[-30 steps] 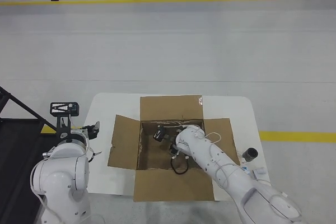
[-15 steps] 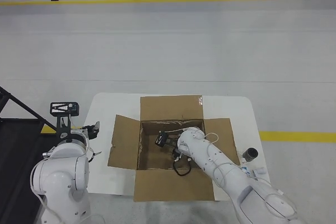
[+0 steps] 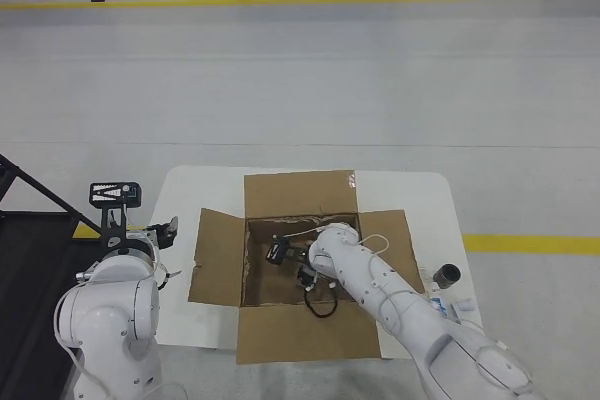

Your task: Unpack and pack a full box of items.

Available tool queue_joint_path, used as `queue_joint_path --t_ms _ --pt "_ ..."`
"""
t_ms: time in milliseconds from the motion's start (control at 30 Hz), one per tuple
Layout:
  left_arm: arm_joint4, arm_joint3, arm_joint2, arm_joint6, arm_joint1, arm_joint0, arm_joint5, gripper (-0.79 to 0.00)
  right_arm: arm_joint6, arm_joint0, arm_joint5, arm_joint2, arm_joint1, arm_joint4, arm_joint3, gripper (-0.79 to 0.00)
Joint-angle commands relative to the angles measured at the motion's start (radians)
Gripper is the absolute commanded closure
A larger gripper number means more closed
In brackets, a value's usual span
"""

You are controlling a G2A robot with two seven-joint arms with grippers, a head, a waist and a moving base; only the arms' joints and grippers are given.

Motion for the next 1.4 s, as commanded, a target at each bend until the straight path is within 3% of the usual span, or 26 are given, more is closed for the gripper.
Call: queue_joint_path --t_ms 0,100,133,200,233,300,533,1367 --pt "0.000 0.000 0.000 0.000 0.000 0.000 0.000 -0.785 0.004 -0.012 0.022 0.022 0.014 -0.014 -0.047 -0.785" --pt "0.000 0.000 0.000 0.000 0.000 0.000 0.000 -0.785 0.016 -0.033 0.063 0.054 0.035 -0.045 -0.090 -0.785" --pt "0.000 0.000 0.000 0.000 0.000 0.000 0.000 -0.785 0.015 -0.038 0.073 0.061 0.041 -0.060 -0.100 -0.745" --pt "0.000 0.000 0.000 0.000 0.000 0.000 0.000 -0.785 -0.001 -0.051 0.087 0.073 0.049 -0.077 -0.113 -0.576" --pt "0.000 0.000 0.000 0.000 0.000 0.000 0.000 -0.785 -0.008 -0.055 0.096 0.074 0.052 -0.092 -0.116 -0.416" --pt "0.000 0.000 0.000 0.000 0.000 0.000 0.000 -0.785 -0.020 -0.066 0.103 0.072 0.054 -0.108 -0.118 -0.363" --pt "0.000 0.000 0.000 0.000 0.000 0.000 0.000 -0.785 -0.070 -0.066 0.121 0.054 0.040 -0.117 -0.082 -0.354" --pt "0.000 0.000 0.000 0.000 0.000 0.000 0.000 -0.785 -0.186 0.035 0.176 -0.050 -0.075 -0.141 0.225 -0.348"
